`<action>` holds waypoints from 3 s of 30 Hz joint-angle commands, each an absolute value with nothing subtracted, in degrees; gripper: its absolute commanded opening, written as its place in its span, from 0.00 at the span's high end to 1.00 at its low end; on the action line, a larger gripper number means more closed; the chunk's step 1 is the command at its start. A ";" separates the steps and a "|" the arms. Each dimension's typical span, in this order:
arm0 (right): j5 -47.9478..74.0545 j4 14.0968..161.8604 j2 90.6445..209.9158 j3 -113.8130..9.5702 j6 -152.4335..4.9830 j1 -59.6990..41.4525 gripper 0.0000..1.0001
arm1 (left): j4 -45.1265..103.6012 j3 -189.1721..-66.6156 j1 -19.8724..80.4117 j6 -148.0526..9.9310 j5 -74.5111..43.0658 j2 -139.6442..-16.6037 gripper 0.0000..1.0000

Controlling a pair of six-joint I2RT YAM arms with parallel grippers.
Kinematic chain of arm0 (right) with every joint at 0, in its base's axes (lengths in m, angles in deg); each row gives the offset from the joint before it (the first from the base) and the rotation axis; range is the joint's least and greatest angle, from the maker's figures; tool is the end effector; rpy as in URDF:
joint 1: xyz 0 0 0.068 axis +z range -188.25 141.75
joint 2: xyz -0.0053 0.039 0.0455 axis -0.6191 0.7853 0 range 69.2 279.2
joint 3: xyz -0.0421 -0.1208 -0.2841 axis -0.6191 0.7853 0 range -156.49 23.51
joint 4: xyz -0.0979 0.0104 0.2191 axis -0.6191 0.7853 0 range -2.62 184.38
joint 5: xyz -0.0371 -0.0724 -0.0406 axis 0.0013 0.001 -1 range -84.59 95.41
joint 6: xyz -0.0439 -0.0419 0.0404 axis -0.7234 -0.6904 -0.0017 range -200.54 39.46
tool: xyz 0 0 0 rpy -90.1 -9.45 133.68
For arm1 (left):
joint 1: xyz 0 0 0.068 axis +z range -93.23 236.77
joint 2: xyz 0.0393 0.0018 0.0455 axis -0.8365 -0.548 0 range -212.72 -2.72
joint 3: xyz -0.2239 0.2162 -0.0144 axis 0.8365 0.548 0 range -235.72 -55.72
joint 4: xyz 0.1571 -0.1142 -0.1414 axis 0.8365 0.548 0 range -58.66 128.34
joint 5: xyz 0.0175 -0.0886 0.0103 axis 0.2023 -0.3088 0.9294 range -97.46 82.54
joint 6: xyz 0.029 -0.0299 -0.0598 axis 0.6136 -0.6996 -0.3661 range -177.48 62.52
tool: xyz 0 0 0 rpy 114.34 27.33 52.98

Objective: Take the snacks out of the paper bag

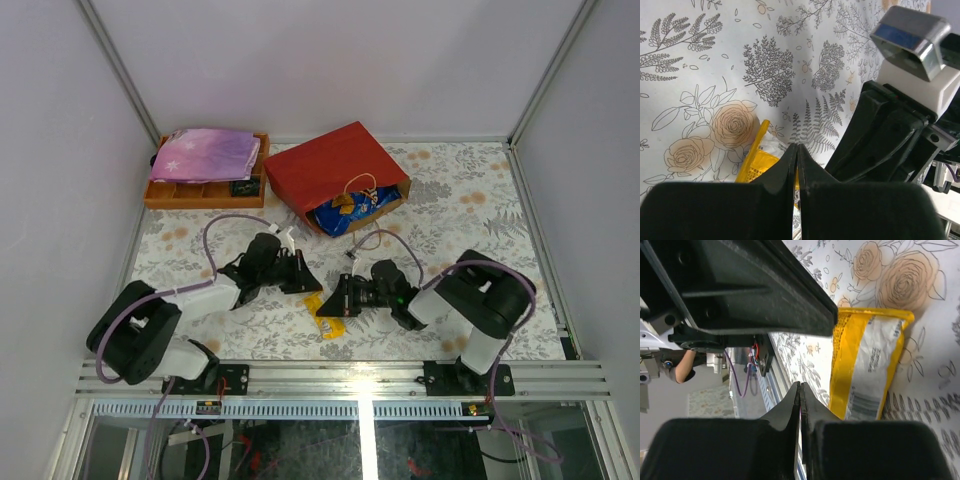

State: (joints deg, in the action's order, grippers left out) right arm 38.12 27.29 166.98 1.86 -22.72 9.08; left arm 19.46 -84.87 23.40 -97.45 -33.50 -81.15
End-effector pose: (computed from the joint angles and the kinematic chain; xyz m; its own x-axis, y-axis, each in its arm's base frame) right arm 0.1743 0.2374 0.1787 -0.9213 0.0514 -0.3855 -0.3585 0.2722 0.8930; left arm 0.1954 -0.1606 0.2039 -0.8933 -0.1027 -0.4376 0.2762 0.6427 -0.7146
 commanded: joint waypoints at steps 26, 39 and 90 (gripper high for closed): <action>21.39 47.91 170.38 5.65 -28.81 17.47 1.00 | 14.99 -84.47 23.60 -101.60 -22.43 -96.74 1.00; 6.33 85.66 140.37 -10.39 -45.11 18.07 0.21 | 26.56 -91.03 23.63 -94.42 -18.46 -82.20 0.81; 27.20 72.26 131.32 6.62 -36.95 -9.72 0.50 | 20.57 -84.32 23.84 -107.63 -21.73 -84.30 1.00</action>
State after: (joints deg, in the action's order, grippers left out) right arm 24.29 69.43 133.49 10.50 -32.03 -8.21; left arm 16.10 -83.14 21.72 -106.52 -26.97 -88.36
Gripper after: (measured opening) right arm 0.500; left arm 0.009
